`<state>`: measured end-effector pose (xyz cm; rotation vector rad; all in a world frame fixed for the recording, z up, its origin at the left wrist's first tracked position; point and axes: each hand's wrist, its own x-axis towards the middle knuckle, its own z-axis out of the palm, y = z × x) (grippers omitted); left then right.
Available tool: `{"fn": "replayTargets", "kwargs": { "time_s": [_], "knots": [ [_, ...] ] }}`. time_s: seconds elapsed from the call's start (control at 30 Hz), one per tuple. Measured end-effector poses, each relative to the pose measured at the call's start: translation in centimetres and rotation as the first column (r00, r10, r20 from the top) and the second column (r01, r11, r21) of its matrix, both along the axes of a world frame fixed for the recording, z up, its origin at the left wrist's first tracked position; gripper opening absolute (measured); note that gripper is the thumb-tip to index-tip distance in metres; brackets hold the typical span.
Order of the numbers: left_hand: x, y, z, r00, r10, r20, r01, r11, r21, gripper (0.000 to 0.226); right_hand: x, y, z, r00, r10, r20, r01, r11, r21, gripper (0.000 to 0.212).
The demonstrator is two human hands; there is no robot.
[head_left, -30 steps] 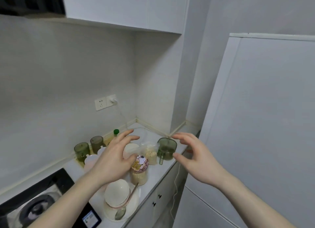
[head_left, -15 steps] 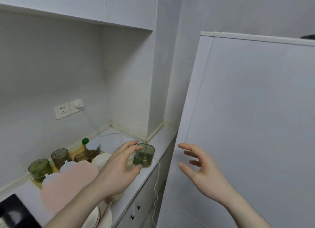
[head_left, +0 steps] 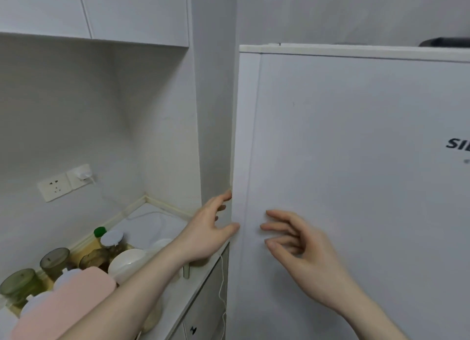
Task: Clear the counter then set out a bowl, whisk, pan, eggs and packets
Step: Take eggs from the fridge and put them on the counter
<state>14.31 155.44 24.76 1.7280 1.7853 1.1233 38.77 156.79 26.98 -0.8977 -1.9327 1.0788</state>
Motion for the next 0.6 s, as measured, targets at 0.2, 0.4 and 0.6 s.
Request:
{"fn": "replayTargets", "kwargs": {
  "time_s": [0.2,0.4,0.6],
  "knots": [
    [1.4,1.2,-1.7,0.938,-0.152,0.311,0.142,0.988,0.054,0.038,0.8,-0.3,-0.5,0.999,-0.035,-0.007,0.035,0.999,0.003,0.047],
    [1.3,1.5,-2.8,0.864,-0.176,0.471,0.162,0.984,0.070,0.029,1.5,-2.5,-1.3,0.983,-0.180,-0.021,0.181,0.983,0.017,0.046],
    [1.3,1.0,-2.9,0.837,-0.162,0.523,0.164,0.986,0.042,0.014,1.4,-5.4,-2.9,0.926,-0.376,-0.033,0.377,0.926,0.037,0.046]
  ]
}}
